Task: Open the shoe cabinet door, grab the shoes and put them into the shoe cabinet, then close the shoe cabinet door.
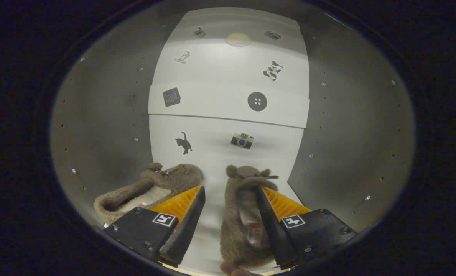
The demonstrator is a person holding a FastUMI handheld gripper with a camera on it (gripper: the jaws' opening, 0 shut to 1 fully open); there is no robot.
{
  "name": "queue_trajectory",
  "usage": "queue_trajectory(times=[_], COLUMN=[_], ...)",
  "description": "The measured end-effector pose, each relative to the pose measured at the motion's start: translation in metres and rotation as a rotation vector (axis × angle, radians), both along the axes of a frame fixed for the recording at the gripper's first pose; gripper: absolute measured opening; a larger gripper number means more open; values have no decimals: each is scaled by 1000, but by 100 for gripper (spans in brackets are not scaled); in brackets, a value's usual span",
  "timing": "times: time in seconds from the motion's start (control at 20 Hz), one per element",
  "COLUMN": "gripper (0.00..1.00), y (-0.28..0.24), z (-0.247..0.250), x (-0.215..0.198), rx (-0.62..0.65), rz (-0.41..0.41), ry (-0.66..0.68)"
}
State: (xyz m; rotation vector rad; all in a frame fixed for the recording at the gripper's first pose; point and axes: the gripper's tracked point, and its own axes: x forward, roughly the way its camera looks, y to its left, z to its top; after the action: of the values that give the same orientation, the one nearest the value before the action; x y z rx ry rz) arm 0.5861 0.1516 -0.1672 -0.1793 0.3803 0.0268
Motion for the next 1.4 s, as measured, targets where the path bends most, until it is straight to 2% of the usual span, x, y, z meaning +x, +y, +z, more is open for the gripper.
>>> queue_trajectory(times=[0.1, 0.25, 0.45, 0.65, 0.85, 1.1, 1.25, 1.4], gripper=[86, 100, 100, 100, 100, 100, 100, 100], y=[2, 11, 25, 31, 16, -23, -37, -63], z=[15, 27, 59, 85, 101, 87, 92, 89], x=[-14, -49, -114, -205, -308, -413, -457, -486], rx=[-11, 34, 96, 178, 216, 178, 185, 180], rz=[8, 33, 76, 85, 51, -2, 55, 68], ry=[-58, -73, -159, -207, -228, -185, -198, -162])
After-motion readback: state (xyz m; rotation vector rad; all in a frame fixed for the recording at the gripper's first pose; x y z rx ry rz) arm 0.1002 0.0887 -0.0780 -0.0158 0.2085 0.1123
